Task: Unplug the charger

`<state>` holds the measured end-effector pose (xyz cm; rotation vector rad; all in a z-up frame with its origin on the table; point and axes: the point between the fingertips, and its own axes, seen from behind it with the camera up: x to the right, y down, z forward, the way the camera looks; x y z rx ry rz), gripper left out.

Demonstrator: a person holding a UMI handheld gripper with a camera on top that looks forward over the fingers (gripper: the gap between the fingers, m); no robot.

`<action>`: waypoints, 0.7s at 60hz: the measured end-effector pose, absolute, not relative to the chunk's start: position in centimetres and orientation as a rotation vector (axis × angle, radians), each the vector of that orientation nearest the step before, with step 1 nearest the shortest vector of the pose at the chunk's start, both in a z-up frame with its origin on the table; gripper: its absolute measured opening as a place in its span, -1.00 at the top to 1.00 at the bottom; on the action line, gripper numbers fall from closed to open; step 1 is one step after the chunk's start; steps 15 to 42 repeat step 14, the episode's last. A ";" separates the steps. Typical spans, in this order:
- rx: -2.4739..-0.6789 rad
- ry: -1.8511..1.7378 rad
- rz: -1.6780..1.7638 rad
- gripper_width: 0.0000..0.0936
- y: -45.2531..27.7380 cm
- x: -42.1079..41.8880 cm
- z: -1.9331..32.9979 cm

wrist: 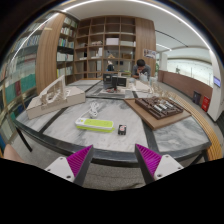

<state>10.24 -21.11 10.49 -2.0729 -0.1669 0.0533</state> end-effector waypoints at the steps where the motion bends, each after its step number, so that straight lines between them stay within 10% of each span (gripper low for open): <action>1: -2.077 -0.173 0.048 -0.81 -21.2 10.4 10.3; 42: -2.075 -0.169 0.079 -0.80 -21.2 12.1 9.9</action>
